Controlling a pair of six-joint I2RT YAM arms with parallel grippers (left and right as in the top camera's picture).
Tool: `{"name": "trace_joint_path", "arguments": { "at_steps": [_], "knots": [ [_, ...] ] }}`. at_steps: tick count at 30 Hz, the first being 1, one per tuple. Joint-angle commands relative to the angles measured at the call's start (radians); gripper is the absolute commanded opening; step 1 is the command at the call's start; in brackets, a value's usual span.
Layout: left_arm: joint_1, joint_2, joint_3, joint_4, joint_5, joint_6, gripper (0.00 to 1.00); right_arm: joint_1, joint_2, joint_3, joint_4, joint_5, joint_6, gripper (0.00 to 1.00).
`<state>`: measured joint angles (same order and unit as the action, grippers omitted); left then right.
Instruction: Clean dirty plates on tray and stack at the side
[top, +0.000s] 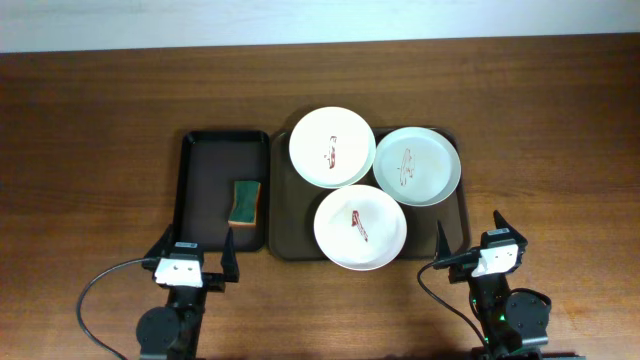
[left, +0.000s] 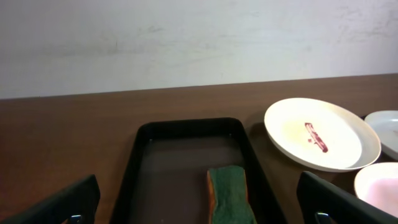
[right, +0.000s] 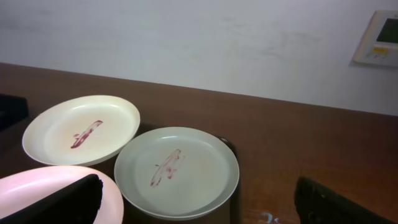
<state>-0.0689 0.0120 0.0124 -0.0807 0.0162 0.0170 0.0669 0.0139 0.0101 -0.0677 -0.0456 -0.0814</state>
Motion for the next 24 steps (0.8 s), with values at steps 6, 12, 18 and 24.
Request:
{"name": "trace_joint_path", "arguments": {
  "at_steps": [6,12,18,24],
  "knots": [
    [0.006,0.07,0.122,-0.179,0.023,-0.032,0.99,-0.003,0.006,0.076,-0.103,-0.006,0.117,0.99],
    [0.006,0.236,0.273,-0.259,0.022,-0.031,0.99,-0.003,0.123,0.214,-0.227,-0.047,0.124,0.99],
    [0.006,0.467,0.418,-0.286,0.058,-0.031,0.99,-0.003,0.384,0.421,-0.331,-0.127,0.124,0.99],
    [0.006,0.735,0.622,-0.431,0.127,-0.031,0.99,-0.003,0.742,0.753,-0.588,-0.172,0.123,0.99]
  ]
}}
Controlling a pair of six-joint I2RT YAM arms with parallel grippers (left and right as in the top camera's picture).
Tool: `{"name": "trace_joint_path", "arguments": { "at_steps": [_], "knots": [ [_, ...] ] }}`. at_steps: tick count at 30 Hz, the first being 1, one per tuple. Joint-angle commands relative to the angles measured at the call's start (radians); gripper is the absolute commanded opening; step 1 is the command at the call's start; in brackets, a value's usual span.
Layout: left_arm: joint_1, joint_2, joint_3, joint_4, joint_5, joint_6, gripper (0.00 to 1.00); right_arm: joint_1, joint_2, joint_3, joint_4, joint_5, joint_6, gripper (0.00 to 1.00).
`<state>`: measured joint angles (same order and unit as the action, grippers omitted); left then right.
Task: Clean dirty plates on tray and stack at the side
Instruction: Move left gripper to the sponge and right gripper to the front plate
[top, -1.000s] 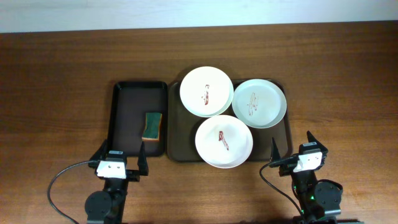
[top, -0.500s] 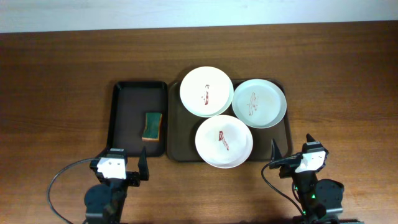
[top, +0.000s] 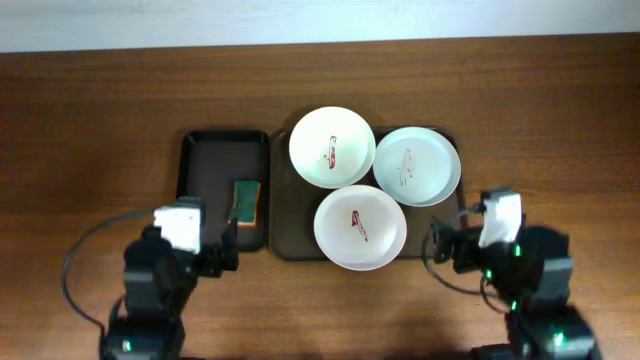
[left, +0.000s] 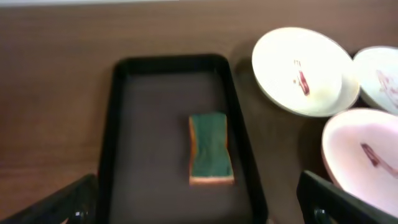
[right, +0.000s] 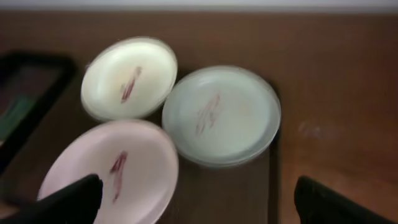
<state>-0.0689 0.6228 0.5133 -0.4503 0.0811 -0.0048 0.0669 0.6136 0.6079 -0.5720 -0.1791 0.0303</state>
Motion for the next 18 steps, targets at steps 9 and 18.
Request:
{"name": "trace_joint_path", "arguments": {
  "at_steps": [9,18],
  "knots": [
    [0.006,0.464,0.421,-0.393,0.071,-0.01,0.99,-0.003,0.572,0.548,-0.466,-0.132,0.012,0.99],
    [0.006,0.55,0.421,-0.286,0.14,-0.01,1.0,-0.003,0.669,0.548,-0.465,-0.235,0.012,0.99]
  ]
}}
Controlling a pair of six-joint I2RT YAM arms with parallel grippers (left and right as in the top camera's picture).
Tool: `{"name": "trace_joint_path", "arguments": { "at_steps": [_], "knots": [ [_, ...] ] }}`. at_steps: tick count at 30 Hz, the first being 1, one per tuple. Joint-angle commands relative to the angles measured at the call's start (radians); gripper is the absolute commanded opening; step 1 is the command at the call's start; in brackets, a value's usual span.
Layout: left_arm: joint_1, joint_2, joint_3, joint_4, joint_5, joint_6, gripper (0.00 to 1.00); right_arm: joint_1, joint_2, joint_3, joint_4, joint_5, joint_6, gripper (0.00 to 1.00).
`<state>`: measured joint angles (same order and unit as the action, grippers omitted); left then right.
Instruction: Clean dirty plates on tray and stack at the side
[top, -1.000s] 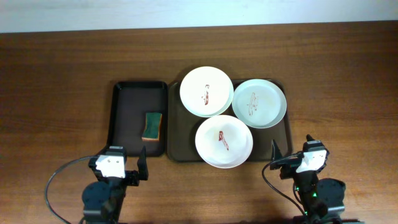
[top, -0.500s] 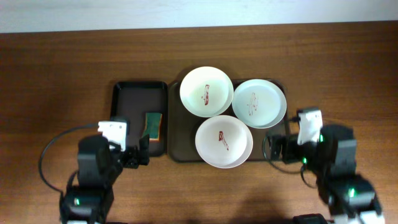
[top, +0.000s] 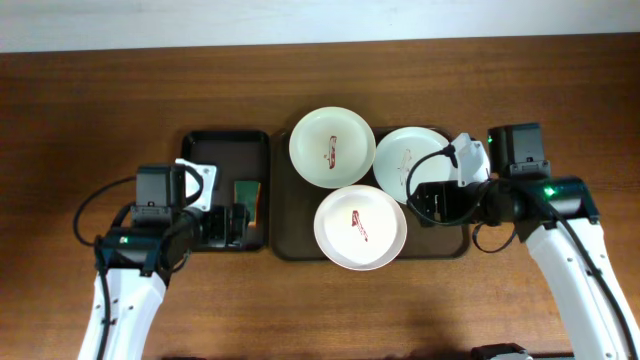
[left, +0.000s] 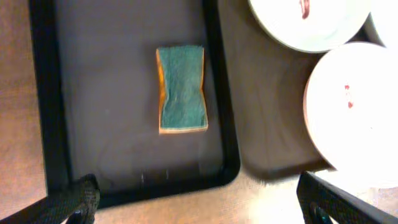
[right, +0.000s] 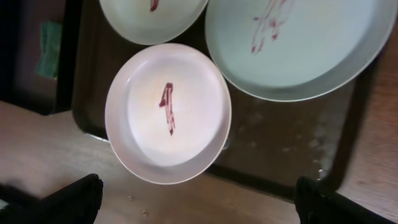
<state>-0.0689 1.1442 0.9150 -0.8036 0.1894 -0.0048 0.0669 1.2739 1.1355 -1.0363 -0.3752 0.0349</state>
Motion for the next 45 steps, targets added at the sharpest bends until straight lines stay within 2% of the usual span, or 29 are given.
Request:
{"name": "trace_joint_path", "arguments": {
  "at_steps": [1,4,7,12,16,19,24,34,36,37,39,40,45],
  "knots": [
    [0.006,0.039,0.019,0.114,0.032,-0.01,1.0,-0.003,0.011,0.021,0.0,-0.039,0.007,0.99],
    [0.005,0.084,0.019,0.249,0.024,-0.01,0.95,-0.003,0.021,0.021,0.008,-0.033,0.007,0.99],
    [0.005,0.149,0.019,0.315,0.024,-0.01,0.89,-0.003,0.035,0.021,0.013,-0.033,0.007,0.99],
    [0.005,0.317,0.019,0.323,0.02,-0.01,0.84,-0.003,0.041,0.021,0.009,-0.033,0.007,0.99],
    [0.005,0.42,0.019,0.333,0.02,-0.001,0.84,-0.003,0.041,0.021,0.015,-0.033,0.007,0.99],
    [0.003,0.486,0.019,0.356,0.021,-0.001,0.75,-0.003,0.041,0.021,0.015,-0.033,0.007,0.99],
    [-0.025,0.541,0.019,0.369,-0.002,-0.002,0.65,-0.003,0.041,0.021,0.014,-0.033,0.007,0.99],
    [-0.106,0.583,0.019,0.385,-0.155,-0.002,0.6,-0.003,0.041,0.021,0.015,-0.033,0.007,0.99],
    [-0.108,0.603,0.019,0.382,-0.155,-0.002,0.51,-0.003,0.041,0.021,0.015,-0.033,0.007,0.99],
    [-0.108,0.609,0.019,0.378,-0.156,-0.002,0.43,-0.003,0.041,0.021,0.015,-0.033,0.007,0.99],
    [-0.108,0.611,0.019,0.376,-0.157,-0.003,0.05,-0.003,0.041,0.021,0.015,-0.033,0.007,0.99],
    [-0.108,0.607,0.019,0.376,-0.157,-0.004,0.0,-0.003,0.041,0.021,0.015,-0.033,0.007,0.99],
    [-0.107,0.553,0.022,0.376,-0.228,-0.011,0.0,-0.003,0.041,0.021,0.016,-0.032,0.007,0.99]
  ]
}}
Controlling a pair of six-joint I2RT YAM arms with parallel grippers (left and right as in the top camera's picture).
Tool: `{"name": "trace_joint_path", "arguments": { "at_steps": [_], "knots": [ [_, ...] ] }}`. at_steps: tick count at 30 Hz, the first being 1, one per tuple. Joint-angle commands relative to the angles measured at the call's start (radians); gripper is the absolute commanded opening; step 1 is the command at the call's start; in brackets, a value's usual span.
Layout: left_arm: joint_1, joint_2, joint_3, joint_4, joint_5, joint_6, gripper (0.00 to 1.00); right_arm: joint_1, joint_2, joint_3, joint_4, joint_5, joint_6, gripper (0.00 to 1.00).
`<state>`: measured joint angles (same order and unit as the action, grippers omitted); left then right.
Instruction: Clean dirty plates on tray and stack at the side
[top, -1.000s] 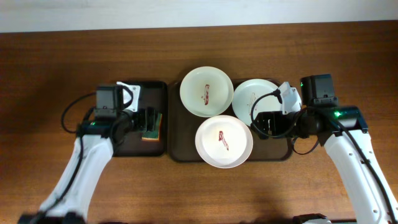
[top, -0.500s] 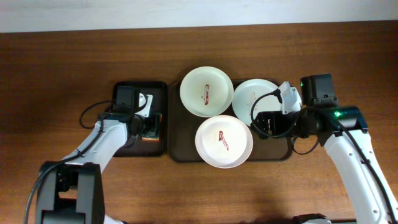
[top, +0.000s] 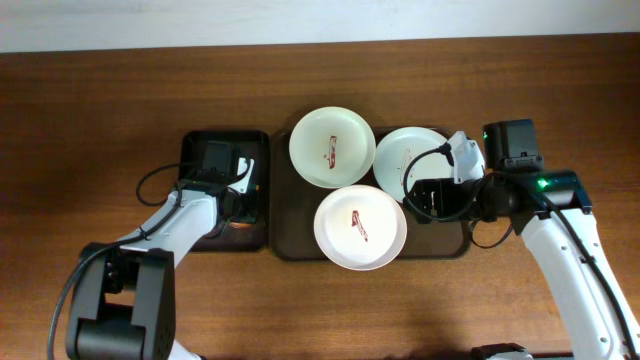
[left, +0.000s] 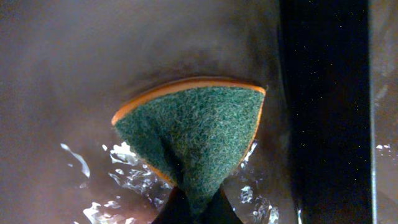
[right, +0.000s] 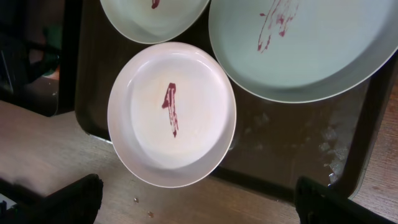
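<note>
Three plates with red smears lie on the brown tray (top: 290, 245): a cream one (top: 332, 147) at the back, a pale green one (top: 400, 152) to its right, a pinkish-white one (top: 360, 227) in front. In the right wrist view the pinkish-white plate (right: 171, 115) is below centre and the green plate (right: 311, 43) top right. A green and orange sponge (left: 193, 130) is squeezed into a wedge, with my left gripper (left: 194, 208) shut on its near end. That left gripper (top: 235, 195) is low in the small black tray. My right gripper (right: 196, 183) hangs open above the pinkish-white plate's front rim, holding nothing.
The small black tray (top: 195, 240) stands left of the brown tray, its floor wet around the sponge (left: 130, 162). Its right wall (left: 323, 112) is close beside the sponge. Bare wooden table (top: 540, 90) lies on all sides. My right arm (top: 560, 200) reaches in from the right.
My left gripper was open, high above the flat sponge; now it is down in the small tray and shut on the sponge, which is pinched. The right gripper has hardly moved.
Both arms sat folded at the table's front edge with grippers open. Then they stood higher, looking down at the trays. Then each hovered open over its tray, left above the sponge, right above the plates. Now the left is shut on the sponge.
</note>
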<state>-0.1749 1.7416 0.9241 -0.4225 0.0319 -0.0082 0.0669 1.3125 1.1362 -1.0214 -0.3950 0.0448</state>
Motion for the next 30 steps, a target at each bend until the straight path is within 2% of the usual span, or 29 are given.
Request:
{"name": "trace_joint_path", "arguments": {
  "at_steps": [1,5,15,17,20,26,27,30],
  "knots": [
    [-0.001,-0.072,0.013,-0.005,-0.086,-0.007,0.0,-0.003,0.003,0.019,0.001,-0.012,-0.003,0.99],
    [-0.001,-0.169,0.013,-0.016,-0.079,-0.061,0.0,-0.003,0.003,0.017,0.002,-0.012,-0.003,1.0],
    [-0.002,-0.138,0.011,-0.073,-0.073,-0.074,0.0,-0.002,0.075,-0.067,0.069,-0.013,-0.003,0.91],
    [-0.002,-0.137,0.011,-0.079,-0.073,-0.074,0.0,-0.001,0.124,-0.067,0.069,-0.016,-0.003,0.87],
    [-0.002,-0.137,0.011,-0.08,-0.073,-0.074,0.0,-0.001,0.212,-0.067,0.068,-0.021,-0.003,0.76],
    [-0.002,-0.136,0.009,-0.08,-0.073,-0.074,0.0,-0.001,0.354,-0.067,0.074,-0.084,-0.003,0.71],
    [-0.002,-0.135,0.009,-0.079,-0.073,-0.074,0.0,-0.001,0.37,-0.067,0.076,-0.093,-0.003,0.66],
    [-0.002,-0.117,0.009,-0.075,-0.073,-0.074,0.01,0.0,0.416,-0.067,0.083,-0.103,-0.003,0.63]
  ]
}}
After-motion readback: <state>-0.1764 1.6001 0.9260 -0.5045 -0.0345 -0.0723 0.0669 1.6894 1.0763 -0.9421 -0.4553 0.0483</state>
